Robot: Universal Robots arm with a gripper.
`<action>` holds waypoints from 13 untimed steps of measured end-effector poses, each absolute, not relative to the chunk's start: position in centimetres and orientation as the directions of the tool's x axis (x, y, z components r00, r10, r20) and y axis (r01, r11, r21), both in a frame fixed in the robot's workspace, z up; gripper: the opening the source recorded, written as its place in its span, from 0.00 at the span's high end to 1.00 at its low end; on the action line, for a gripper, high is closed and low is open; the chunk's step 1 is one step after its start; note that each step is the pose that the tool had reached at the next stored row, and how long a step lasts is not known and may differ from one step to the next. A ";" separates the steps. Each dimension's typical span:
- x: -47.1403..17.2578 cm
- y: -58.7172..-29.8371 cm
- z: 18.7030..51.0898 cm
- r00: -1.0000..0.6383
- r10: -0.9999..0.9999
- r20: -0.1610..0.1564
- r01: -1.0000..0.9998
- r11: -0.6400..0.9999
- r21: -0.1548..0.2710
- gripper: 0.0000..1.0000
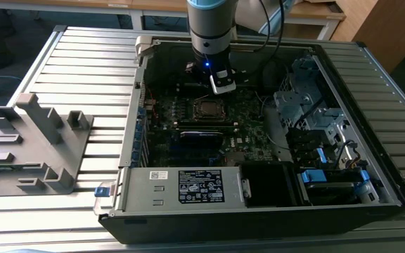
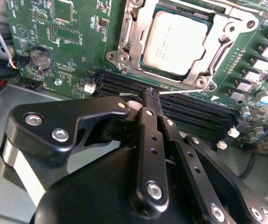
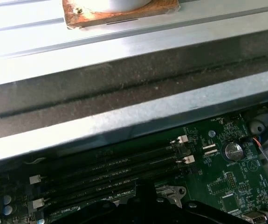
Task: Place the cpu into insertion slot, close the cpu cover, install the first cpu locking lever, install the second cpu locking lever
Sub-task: 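Install the first cpu locking lever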
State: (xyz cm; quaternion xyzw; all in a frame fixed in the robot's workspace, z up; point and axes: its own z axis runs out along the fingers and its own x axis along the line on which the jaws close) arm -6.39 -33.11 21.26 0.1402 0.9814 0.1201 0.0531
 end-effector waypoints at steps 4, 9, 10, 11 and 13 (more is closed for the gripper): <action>-6.4 -33.1 21.1 -0.943 0.326 -0.070 0.300 0.921 0.251 0.90; -6.5 -32.9 21.1 -0.939 0.336 -0.070 0.309 0.917 0.251 0.90; -6.6 -32.9 21.1 -0.939 0.337 -0.070 0.310 0.917 0.251 0.90; -6.6 -32.9 21.1 -0.939 0.338 -0.070 0.311 0.917 0.251 0.90; -6.7 -32.8 21.1 -0.938 0.339 -0.070 0.312 0.916 0.252 0.90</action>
